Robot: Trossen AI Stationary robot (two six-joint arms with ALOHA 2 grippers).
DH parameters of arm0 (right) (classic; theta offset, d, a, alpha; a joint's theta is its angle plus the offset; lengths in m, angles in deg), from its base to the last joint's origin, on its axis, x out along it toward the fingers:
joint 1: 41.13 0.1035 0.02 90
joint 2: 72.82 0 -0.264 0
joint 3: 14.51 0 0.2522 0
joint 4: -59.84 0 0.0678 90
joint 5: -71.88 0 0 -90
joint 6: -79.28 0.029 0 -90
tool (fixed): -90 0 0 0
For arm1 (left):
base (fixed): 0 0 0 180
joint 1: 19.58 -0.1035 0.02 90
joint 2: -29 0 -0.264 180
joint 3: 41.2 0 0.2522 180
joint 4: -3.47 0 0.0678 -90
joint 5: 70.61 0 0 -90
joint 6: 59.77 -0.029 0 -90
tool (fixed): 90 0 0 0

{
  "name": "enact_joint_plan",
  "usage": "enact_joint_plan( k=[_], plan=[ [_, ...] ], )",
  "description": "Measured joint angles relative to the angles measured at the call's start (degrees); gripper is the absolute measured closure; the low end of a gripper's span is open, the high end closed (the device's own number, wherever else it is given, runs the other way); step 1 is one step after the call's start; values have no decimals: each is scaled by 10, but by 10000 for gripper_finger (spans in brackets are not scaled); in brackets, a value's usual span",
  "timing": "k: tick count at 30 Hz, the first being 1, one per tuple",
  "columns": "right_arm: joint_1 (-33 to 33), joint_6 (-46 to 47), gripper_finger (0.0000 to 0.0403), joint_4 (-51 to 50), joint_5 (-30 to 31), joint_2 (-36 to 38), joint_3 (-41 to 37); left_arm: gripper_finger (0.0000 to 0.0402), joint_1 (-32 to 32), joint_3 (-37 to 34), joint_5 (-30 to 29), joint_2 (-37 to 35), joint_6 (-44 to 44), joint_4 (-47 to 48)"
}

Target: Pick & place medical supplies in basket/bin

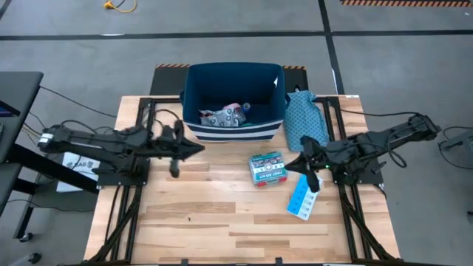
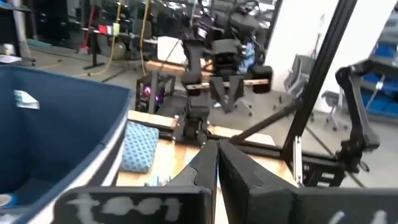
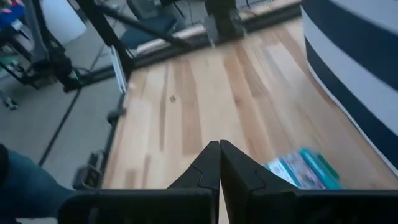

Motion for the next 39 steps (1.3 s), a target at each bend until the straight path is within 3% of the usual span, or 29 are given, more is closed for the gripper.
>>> enact_joint_plan(
  k=[8, 16, 22, 31, 39],
  plan=[
    [13, 54, 403, -16, 16, 118, -114, 402, 21, 0, 16, 124, -3, -124],
    [17, 111, 403, -93, 2, 142, -142, 402, 18, 0, 42, 202, 52, -196],
    [17, 194, 403, -187, -56, 142, -142, 402, 5, 1, 56, 213, 71, -199],
    [18, 354, 403, -255, -204, 142, -142, 401, 4, 1, 62, 213, 73, -189],
    [88, 495, 403, -282, -216, 138, -142, 402, -3, 24, 97, 216, 67, -146]
  ],
)
